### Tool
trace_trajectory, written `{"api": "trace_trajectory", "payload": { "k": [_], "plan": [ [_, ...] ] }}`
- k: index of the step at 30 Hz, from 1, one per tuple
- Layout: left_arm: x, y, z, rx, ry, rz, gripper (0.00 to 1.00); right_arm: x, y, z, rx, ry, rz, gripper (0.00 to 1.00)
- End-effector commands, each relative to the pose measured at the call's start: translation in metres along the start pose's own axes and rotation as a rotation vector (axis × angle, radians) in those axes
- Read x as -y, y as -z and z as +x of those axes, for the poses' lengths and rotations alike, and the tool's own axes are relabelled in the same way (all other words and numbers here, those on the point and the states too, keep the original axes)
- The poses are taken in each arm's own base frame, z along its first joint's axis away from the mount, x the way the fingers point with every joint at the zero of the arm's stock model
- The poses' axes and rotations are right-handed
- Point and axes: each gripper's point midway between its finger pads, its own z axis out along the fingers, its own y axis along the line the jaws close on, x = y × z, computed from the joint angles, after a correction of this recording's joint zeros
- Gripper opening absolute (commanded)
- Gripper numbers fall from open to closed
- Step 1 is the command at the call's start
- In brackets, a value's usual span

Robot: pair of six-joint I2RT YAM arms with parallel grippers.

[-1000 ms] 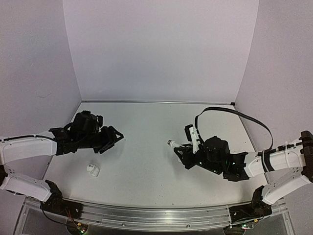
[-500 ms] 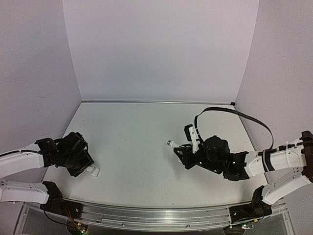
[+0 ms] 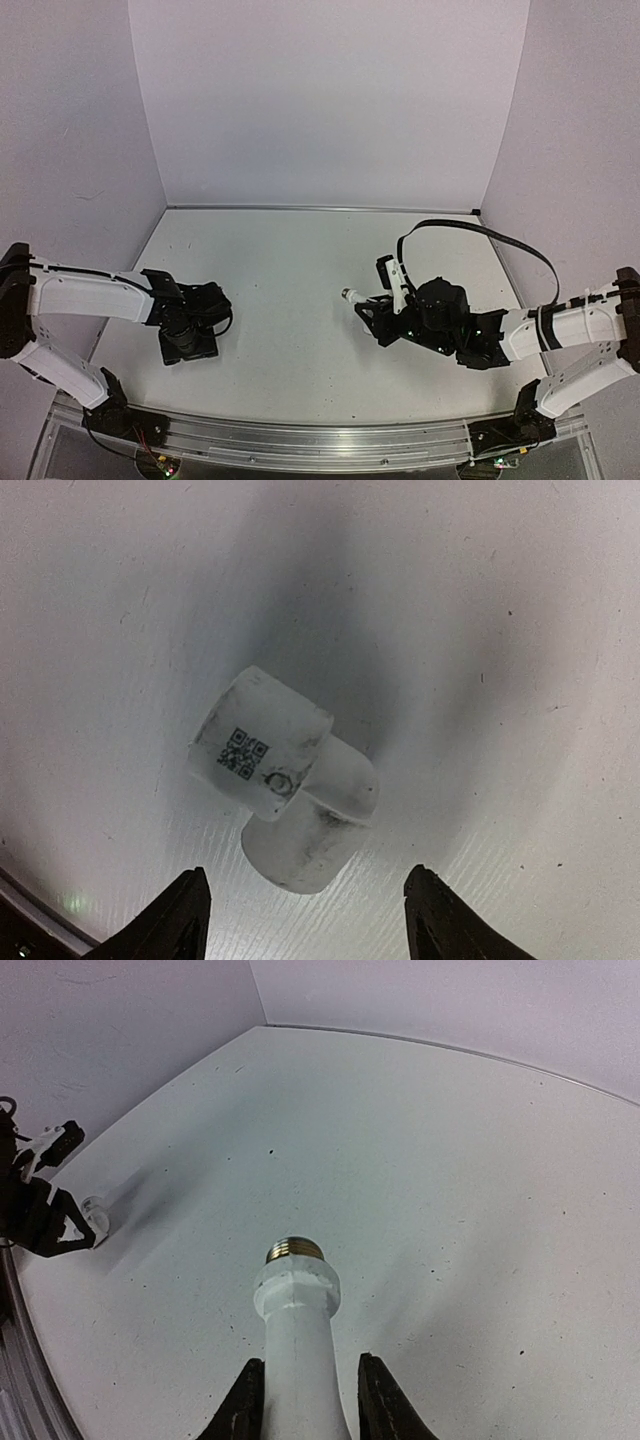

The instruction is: Install the water faucets

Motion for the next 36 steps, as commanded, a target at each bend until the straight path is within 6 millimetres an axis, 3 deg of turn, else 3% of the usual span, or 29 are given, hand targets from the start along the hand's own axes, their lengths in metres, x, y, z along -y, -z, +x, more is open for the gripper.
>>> {"api": "trace_trajectory", "payload": {
  "k": [1, 9, 21, 31, 36],
  "plan": [
    [0.003, 0.003, -0.013, 0.042, -0.141, -0.063, 0.70, -0.011, 0.001, -0.028, 0.071, -0.027, -0.031, 0.00],
    [0.014, -0.004, -0.018, 0.041, -0.248, -0.122, 0.66, -0.012, 0.001, -0.028, 0.070, -0.029, -0.034, 0.00],
    [0.008, -0.024, -0.015, 0.029, -0.291, -0.216, 0.66, -0.010, 0.004, -0.028, 0.074, -0.036, -0.030, 0.00],
    [0.016, -0.024, -0.022, 0.051, -0.302, -0.216, 0.37, -0.008, 0.007, -0.027, 0.077, -0.046, -0.029, 0.00],
    [0.025, -0.011, -0.026, 0.064, -0.288, -0.157, 0.27, -0.006, 0.009, -0.028, 0.082, -0.044, -0.017, 0.00]
  ]
}}
